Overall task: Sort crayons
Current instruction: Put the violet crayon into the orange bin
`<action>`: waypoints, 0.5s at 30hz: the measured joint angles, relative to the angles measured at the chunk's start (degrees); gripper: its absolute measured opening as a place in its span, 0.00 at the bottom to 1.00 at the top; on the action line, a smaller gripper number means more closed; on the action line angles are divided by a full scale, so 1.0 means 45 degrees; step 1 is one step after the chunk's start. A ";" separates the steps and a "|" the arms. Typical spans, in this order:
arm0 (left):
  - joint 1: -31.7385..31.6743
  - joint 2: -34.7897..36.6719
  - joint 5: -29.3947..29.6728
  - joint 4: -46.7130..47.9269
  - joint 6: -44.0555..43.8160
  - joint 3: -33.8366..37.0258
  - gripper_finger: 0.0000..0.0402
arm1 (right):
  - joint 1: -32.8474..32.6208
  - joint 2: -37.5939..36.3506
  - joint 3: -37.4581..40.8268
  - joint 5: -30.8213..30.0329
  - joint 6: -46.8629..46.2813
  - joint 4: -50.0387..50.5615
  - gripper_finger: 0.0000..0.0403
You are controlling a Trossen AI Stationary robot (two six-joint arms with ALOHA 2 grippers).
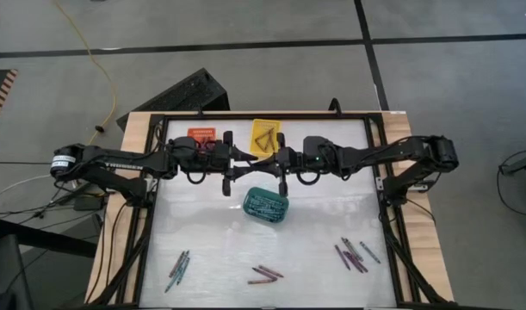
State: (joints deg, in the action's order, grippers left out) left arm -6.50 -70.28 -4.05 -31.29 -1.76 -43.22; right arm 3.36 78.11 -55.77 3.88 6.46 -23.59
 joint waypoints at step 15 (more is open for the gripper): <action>0.0000 -0.0005 -0.0031 -0.0553 0.0209 0.0000 0.31 | 0.0000 0.0000 0.0000 0.0146 0.0004 0.0071 0.00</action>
State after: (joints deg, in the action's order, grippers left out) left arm -6.50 -70.30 -4.19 -33.78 -0.82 -43.22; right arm 3.36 78.11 -55.77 4.54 6.48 -23.27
